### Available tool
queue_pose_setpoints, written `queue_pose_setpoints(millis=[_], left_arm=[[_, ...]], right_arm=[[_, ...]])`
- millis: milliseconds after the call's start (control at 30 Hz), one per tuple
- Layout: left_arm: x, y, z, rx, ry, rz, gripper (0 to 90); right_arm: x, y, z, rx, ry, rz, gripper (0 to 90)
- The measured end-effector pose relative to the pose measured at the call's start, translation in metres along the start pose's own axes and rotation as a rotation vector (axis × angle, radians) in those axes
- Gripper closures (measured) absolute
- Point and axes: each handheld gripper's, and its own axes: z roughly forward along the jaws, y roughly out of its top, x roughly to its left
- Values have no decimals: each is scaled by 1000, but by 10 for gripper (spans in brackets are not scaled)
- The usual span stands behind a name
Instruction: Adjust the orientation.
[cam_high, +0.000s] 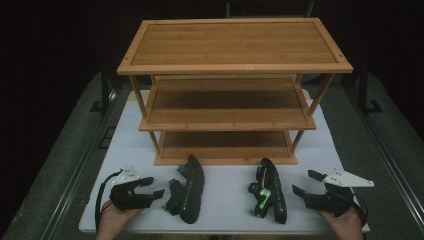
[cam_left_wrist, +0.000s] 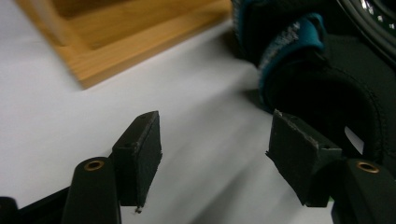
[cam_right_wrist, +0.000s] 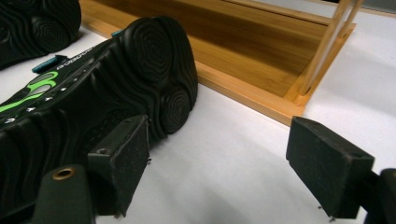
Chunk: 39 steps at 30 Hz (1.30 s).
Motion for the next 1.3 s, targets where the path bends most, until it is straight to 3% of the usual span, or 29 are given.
queue_pose_setpoints(millis=[67,200,267,433,567,867,1300], left_arm=[[-3,2,5,14,-4,21,370],[-5,5,10,17,-24,23,438],[-7,9,17,35,-53,38,476],[-8,11,24,57,-88,39,549],[-8,14,25,46,-113,30,618],[-16,23,21,18,-146,57,669],[-27,39,18,-23,-190,93,603]], right_arm=[[2,0,0,4,1,-5,205],[3,1,1,1,4,-14,206],[3,1,1,1,5,-13,206],[4,0,2,3,6,-11,209],[4,0,1,-2,4,-9,210],[4,0,0,-8,1,-8,216],[4,0,-2,-18,1,-20,219]])
